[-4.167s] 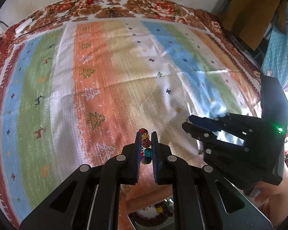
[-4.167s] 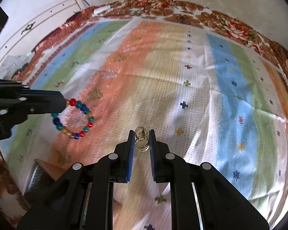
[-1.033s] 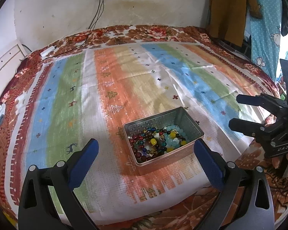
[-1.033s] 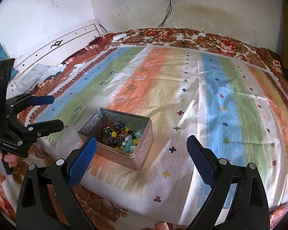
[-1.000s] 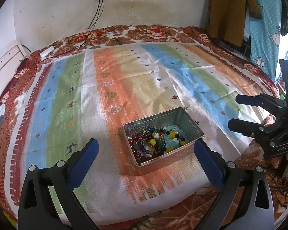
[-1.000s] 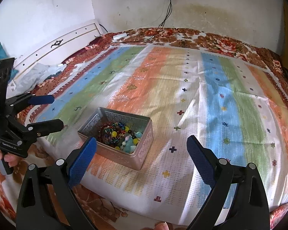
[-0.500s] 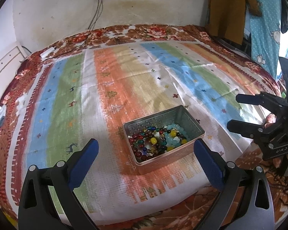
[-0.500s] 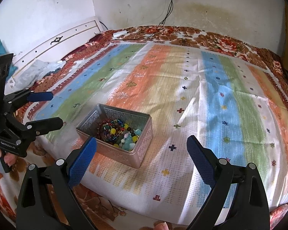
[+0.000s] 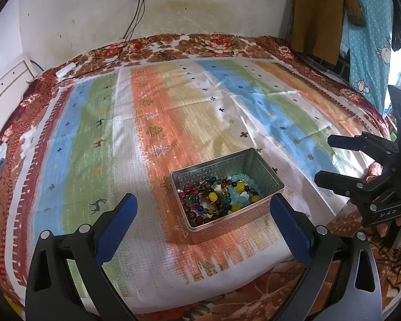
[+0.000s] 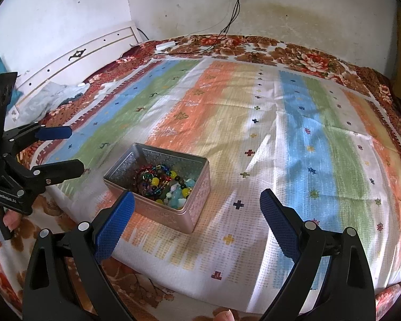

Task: Organize jewelry

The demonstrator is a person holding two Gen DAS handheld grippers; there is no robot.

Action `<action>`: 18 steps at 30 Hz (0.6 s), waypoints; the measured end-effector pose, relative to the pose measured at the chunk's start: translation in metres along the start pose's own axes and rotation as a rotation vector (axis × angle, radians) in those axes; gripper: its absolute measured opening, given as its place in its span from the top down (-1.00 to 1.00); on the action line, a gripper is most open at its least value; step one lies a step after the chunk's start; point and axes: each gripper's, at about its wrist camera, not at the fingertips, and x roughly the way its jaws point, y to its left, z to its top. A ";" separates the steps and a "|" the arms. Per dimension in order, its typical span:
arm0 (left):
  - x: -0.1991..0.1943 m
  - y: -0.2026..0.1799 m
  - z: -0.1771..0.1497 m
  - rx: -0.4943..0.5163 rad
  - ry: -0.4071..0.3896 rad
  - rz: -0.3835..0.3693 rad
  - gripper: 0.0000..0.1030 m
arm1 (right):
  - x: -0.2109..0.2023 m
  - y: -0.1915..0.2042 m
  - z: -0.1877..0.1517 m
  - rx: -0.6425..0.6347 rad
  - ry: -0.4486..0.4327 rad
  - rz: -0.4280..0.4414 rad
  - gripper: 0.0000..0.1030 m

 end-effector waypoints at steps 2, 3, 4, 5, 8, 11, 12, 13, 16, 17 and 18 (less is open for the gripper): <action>0.000 0.000 0.000 0.001 -0.001 -0.005 -0.89 | -0.001 -0.001 0.000 0.003 -0.001 0.000 -0.85; 0.000 0.001 0.000 0.002 -0.001 -0.005 -0.89 | -0.001 -0.001 -0.001 0.002 0.000 -0.001 -0.85; 0.000 0.001 0.000 0.002 -0.002 -0.004 -0.89 | 0.000 -0.001 0.000 0.000 0.000 0.000 -0.85; 0.000 0.001 0.000 0.002 0.000 -0.006 -0.89 | 0.000 -0.001 0.000 0.001 0.000 0.000 -0.85; 0.000 0.000 0.000 0.005 0.000 -0.001 -0.89 | 0.000 -0.002 -0.001 0.000 0.004 -0.002 -0.85; -0.001 0.000 0.001 0.004 0.000 -0.004 -0.89 | 0.000 -0.002 -0.001 -0.001 0.007 -0.003 -0.85; -0.001 0.000 0.000 0.004 -0.001 -0.004 -0.89 | 0.000 -0.002 -0.001 -0.002 0.007 -0.005 -0.85; -0.001 0.000 0.001 0.001 -0.001 -0.006 -0.89 | 0.000 -0.001 0.000 -0.003 0.007 -0.005 -0.85; -0.002 0.000 0.001 0.000 -0.002 -0.008 -0.89 | 0.000 -0.001 0.000 -0.003 0.008 -0.006 -0.85; -0.002 0.000 0.001 0.001 -0.001 -0.009 -0.89 | 0.000 -0.001 0.000 -0.003 0.008 -0.005 -0.85; -0.002 0.000 0.001 0.002 -0.001 -0.009 -0.89 | 0.000 -0.001 0.000 -0.003 0.009 -0.004 -0.85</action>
